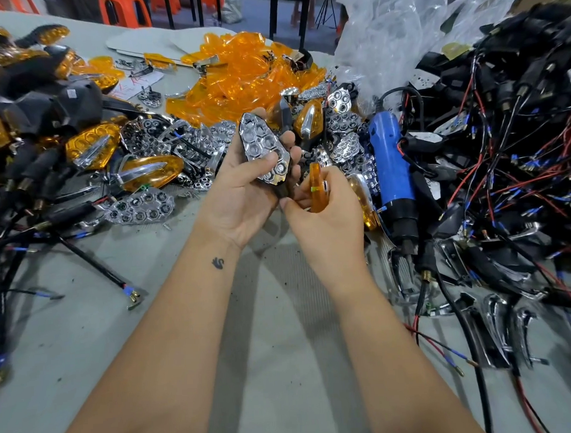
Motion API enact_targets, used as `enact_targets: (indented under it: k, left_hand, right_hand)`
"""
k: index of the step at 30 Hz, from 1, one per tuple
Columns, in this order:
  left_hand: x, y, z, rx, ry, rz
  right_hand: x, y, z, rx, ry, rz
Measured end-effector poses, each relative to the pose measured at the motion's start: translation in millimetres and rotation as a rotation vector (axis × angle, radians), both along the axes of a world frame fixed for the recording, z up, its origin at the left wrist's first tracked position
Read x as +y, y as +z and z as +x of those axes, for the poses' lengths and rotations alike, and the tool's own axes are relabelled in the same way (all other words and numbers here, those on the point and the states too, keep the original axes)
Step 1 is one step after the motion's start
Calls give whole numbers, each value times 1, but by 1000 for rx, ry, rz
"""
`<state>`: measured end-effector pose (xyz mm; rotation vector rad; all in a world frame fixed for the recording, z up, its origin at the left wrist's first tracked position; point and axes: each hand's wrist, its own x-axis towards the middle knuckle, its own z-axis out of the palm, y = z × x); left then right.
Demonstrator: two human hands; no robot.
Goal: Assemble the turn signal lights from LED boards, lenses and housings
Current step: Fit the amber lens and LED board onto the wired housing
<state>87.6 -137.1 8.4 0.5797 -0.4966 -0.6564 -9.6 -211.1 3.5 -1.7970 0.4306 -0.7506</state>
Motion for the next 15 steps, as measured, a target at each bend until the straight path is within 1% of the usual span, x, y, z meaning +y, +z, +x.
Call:
enact_targets:
  k: [3,8,15]
  left_hand:
    - [1,2,2,77,9,-30]
    - [2,6,3,133,29,-13]
    - [5,3,10,121,106,-9]
  right_hand:
    - [1,0,-2,33,36,-29]
    - [2,0,-4,79,88,-37]
    - [-6,4,-12,284,143,-132]
